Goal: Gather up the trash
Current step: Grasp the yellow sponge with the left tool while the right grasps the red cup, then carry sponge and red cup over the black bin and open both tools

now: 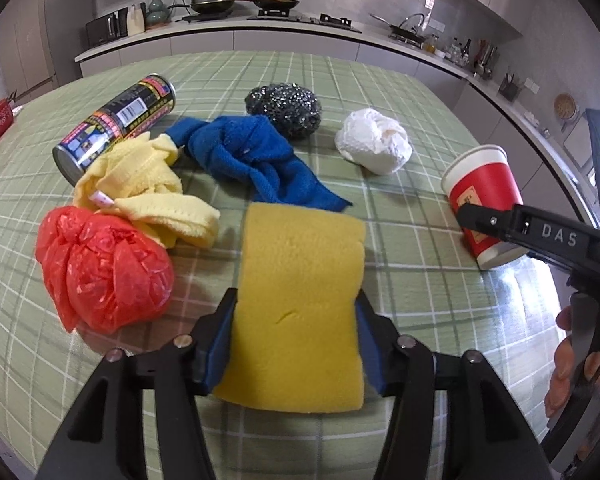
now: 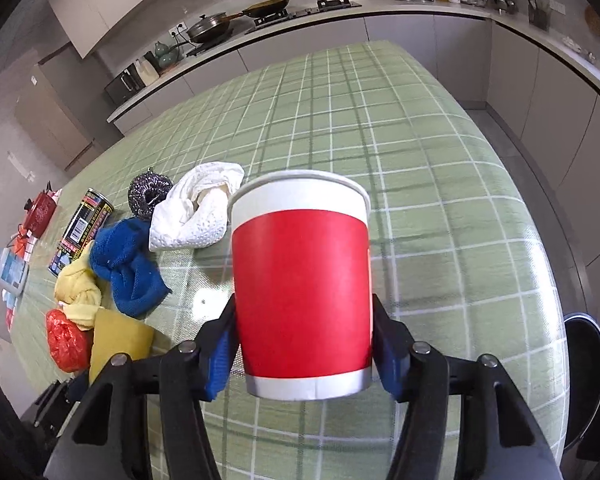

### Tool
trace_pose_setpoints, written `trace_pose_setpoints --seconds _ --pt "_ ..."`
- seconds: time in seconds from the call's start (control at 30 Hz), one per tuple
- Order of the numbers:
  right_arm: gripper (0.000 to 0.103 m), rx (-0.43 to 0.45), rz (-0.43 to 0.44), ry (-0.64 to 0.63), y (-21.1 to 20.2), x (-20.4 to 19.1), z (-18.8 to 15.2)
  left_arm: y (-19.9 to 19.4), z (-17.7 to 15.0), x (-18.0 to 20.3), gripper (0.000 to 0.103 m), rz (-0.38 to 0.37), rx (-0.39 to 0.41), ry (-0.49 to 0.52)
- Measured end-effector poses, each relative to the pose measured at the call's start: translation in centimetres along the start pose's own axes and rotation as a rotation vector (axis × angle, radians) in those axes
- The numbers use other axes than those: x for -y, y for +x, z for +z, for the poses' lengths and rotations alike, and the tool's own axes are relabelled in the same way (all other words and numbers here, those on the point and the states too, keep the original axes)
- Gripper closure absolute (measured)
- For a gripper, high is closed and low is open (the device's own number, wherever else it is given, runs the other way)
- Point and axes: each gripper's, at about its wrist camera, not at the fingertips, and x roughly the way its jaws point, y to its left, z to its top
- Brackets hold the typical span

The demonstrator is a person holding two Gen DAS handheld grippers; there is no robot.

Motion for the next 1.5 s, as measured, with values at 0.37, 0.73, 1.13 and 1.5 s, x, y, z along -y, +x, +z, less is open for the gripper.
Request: trace_pose_setpoints --seconds 0.37,0.73,1.13,1.5 --pt "0.044 0.021 -0.010 -0.037 -1.2 0.1 -0.9 0.4 0.5 0.3 0.045 0.002 0.002 -0.008" --pt "0.044 0.039 0.005 -0.030 -3.5 0.8 -2.2 -1.5 0.2 0.6 0.051 -0.021 0.055 -0.016" --pt "0.044 0.100 0.008 0.005 -7.8 1.6 -4.3 -3.7 0.5 2.5 0.051 -0.086 0.095 0.031" --pt "0.044 0.152 -0.075 0.115 -12.9 5.1 -8.3 -4.6 -0.5 7.5 0.051 -0.214 0.089 0.148"
